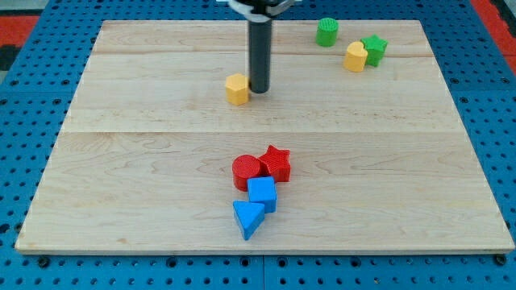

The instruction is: Separate the yellow heart from the green star

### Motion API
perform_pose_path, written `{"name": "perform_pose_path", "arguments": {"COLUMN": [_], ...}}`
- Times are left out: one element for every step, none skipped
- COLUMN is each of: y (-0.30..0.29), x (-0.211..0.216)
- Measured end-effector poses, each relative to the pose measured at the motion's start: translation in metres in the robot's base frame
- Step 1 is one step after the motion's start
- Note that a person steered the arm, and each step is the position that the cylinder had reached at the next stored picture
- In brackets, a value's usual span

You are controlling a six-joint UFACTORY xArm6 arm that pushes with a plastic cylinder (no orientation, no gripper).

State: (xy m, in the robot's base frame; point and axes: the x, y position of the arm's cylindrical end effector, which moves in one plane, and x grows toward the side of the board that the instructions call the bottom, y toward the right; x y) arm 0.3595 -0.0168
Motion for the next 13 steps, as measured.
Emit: {"name": "perform_pose_path", "arguments": {"y": [-0.058, -0.116, -0.041, 0.065, 0.140, 0.214, 0.244, 0.210, 0.192, 0.174, 0.171, 0.139, 0.102], "x": [0.000, 0.005, 0.008, 0.008, -0.004, -0.044, -0.091, -0.099, -0.093, -0.072, -0.060, -0.059, -0.054]}}
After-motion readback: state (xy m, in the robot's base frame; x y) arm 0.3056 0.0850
